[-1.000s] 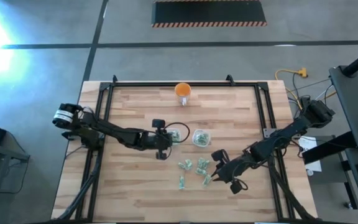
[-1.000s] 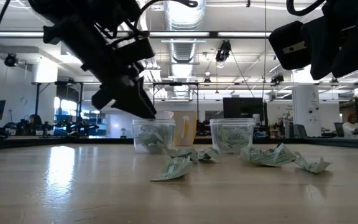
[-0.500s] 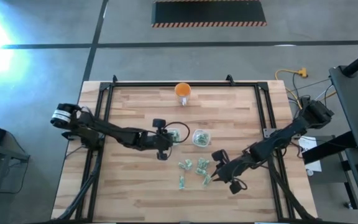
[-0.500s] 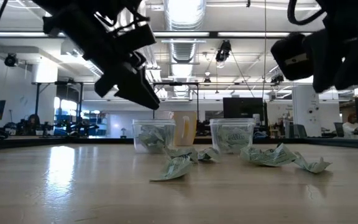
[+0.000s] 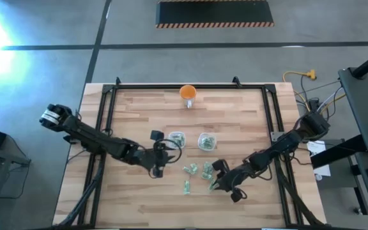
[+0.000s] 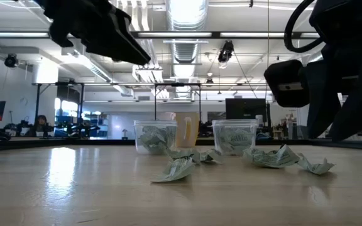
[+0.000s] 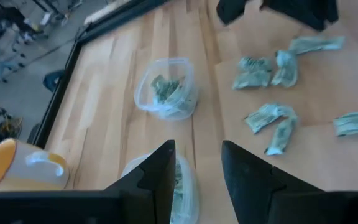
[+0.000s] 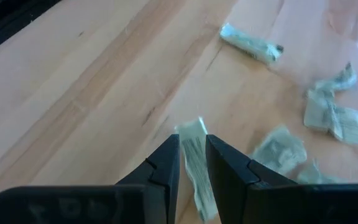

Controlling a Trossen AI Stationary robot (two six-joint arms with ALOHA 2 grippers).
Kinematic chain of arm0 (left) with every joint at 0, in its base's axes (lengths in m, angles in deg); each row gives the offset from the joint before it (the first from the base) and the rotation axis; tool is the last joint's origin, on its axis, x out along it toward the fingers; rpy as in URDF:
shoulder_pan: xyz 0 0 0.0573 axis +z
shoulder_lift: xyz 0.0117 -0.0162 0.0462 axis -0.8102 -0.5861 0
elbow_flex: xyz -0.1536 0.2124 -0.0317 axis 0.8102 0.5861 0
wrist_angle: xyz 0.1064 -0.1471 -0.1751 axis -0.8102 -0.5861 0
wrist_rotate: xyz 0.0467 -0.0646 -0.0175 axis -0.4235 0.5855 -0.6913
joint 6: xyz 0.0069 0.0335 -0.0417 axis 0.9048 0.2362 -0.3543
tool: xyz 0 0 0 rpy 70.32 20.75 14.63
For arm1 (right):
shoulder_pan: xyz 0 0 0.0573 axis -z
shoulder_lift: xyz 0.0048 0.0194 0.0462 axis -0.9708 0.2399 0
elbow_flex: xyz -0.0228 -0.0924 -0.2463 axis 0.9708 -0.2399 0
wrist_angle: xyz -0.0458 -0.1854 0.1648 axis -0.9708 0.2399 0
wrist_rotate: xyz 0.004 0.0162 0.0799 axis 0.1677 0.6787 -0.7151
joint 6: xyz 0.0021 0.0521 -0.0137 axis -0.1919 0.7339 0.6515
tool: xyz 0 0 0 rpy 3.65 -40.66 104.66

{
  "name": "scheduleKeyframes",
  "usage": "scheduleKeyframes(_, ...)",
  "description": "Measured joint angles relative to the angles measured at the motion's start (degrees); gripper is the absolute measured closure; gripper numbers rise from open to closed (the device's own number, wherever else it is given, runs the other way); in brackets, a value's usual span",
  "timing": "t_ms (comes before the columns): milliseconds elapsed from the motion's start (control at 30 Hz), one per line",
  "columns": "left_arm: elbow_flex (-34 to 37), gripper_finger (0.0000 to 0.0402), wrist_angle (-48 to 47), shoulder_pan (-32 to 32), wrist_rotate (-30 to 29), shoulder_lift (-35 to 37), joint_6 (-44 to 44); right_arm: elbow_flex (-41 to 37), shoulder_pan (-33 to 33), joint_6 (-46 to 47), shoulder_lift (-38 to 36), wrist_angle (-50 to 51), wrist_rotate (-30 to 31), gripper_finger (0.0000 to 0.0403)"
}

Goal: Pick and place Stevia / Truvia into bins
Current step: Put the green stevia packet into the right transparent container

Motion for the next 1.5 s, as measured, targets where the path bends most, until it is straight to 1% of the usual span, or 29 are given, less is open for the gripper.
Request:
scheduleKeyframes(167,1.12,0.0288,-0.16,-2.30,-2.88,1.35,-0.03,0.04,-0.02,-1.54,1.04,-2.50,-0.02,0.0335)
scheduleKeyframes(300,1.47,0.0288,-0.05,-2.52,-3.06,1.72,-0.05,0.04,-0.02,-1.53,1.28,-3.65,-0.01,0.0335)
scheduleKeyframes(500,1.53,0.0288,-0.01,-2.50,-3.18,1.61,-0.05,0.06,-0.02,-1.97,4.03,-7.26,0.00,0.0331)
scheduleKeyframes(600,1.56,0.0288,0.10,-2.50,-3.19,1.61,-0.10,0.06,0.02,-1.30,4.85,-7.34,0.00,0.0317)
scheduleKeyframes(900,1.56,0.0288,0.00,-2.50,-3.17,1.55,-0.10,0.06,0.04,0.31,4.56,-7.31,0.02,0.0255)
scheduleKeyframes(1067,1.56,0.0288,0.04,-2.50,-3.15,1.55,-0.14,0.06,0.24,0.73,5.35,-7.18,0.02,0.0236)
scheduleKeyframes(1367,1.56,0.0288,0.02,-2.50,-3.10,1.55,-0.21,0.06,0.85,1.26,5.63,-6.80,0.04,0.0232)
scheduleKeyframes(1500,1.58,0.0288,0.04,-2.50,-3.10,1.53,-0.19,0.06,1.19,1.29,5.97,-6.79,0.03,0.0239)
